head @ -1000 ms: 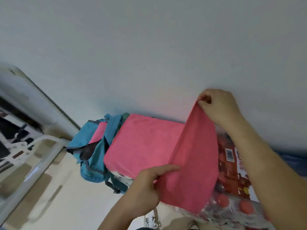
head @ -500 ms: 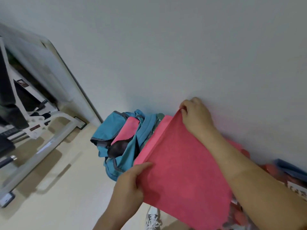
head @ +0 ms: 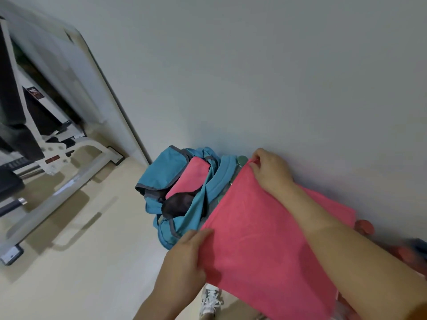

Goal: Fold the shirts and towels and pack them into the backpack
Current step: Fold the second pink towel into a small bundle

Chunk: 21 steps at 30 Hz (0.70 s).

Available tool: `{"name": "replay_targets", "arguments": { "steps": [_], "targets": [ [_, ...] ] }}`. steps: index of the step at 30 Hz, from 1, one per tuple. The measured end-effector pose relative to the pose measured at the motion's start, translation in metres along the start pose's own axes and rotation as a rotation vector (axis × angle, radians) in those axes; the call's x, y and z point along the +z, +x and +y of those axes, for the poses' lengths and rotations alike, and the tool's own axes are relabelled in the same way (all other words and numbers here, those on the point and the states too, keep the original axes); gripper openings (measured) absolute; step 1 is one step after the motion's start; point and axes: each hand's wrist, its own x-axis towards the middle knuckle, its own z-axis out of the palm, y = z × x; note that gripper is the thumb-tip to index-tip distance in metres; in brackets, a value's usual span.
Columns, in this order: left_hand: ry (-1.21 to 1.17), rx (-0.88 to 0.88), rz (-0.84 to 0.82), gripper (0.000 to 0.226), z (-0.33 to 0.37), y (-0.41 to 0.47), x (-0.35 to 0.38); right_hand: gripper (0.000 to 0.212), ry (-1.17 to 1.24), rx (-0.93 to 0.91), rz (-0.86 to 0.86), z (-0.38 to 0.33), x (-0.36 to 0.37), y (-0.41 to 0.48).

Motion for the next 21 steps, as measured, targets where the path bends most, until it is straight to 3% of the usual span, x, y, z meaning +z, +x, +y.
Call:
{"name": "replay_targets", "arguments": {
  "steps": [6,9,12,14,16,21],
  "targets": [
    [0.105,0.027,-0.064,0.068,0.001,0.001,-0.006,0.009,0.132,0.089,0.017,-0.001,-0.001,0.004],
    [0.289,0.060,-0.069,0.060,0.004,0.002,-0.010,0.012,0.245,0.120,0.063,-0.003,-0.003,0.002],
    [0.421,0.162,0.047,0.041,0.019,0.017,-0.020,0.020,0.320,0.097,0.084,-0.004,-0.008,-0.003],
    [0.275,0.284,0.149,0.026,0.035,0.041,-0.024,0.024,0.371,0.065,0.102,-0.004,-0.013,-0.007],
    [0.104,0.341,0.240,0.026,0.058,0.077,-0.028,0.025,0.395,0.027,0.113,-0.005,-0.017,-0.013],
    [-0.020,0.263,0.243,0.023,0.086,0.145,-0.018,0.028,0.405,-0.051,0.134,-0.008,-0.023,-0.025]
  ]
}}
